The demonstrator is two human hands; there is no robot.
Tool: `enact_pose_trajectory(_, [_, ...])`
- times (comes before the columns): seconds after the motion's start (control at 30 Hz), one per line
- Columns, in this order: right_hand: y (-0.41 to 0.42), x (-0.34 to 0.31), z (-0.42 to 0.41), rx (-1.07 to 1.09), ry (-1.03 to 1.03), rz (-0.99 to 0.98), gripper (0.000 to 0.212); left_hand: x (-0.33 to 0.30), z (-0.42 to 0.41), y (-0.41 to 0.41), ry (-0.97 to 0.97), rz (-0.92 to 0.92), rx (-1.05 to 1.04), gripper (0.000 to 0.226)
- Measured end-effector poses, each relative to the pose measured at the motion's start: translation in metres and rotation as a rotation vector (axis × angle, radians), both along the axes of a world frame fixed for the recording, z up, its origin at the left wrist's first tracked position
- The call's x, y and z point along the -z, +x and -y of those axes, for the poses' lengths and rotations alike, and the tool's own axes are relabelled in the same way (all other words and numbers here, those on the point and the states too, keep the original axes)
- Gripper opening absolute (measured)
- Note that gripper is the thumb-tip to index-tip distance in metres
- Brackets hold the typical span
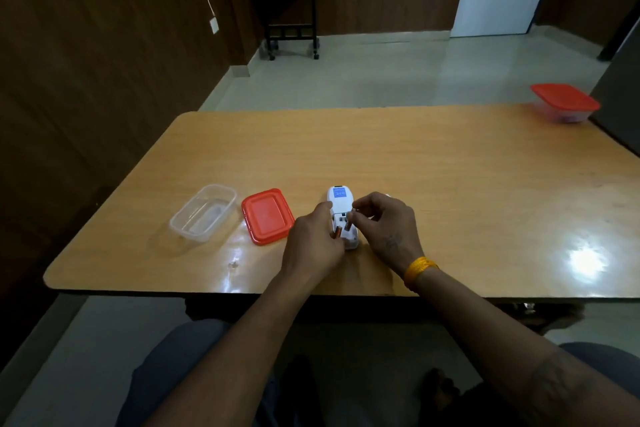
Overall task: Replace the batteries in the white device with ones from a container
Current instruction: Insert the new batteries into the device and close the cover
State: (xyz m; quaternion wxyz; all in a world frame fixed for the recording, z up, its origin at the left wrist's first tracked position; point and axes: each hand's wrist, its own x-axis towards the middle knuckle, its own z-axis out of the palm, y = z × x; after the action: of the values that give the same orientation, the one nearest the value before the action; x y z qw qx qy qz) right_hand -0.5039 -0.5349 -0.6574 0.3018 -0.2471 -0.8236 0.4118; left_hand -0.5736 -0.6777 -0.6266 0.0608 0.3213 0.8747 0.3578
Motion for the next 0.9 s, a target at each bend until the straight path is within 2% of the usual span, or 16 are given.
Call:
enact_pose_trajectory(0.1, [-0.008, 0.003, 0.000, 0.000, 0.028, 0.022, 0.007, 0.006, -0.001, -0.004, -0.036, 0.032, 0.005, 0.049])
enact_pose_trajectory(0.3, [-0.015, 0.011, 0.004, -0.023, 0.114, 0.052, 0.010, 0.012, -0.002, -0.014, -0.044, 0.128, 0.012, 0.064])
enact_pose_trajectory(0.6, [-0.018, 0.014, 0.003, -0.059, 0.205, 0.137, 0.010, 0.020, -0.005, -0.017, -0.015, 0.098, 0.005, 0.060])
enact_pose_trajectory(0.9, [-0.009, 0.010, 0.015, -0.079, 0.478, 0.197, 0.018, 0.013, -0.003, -0.015, -0.036, 0.084, 0.000, 0.048])
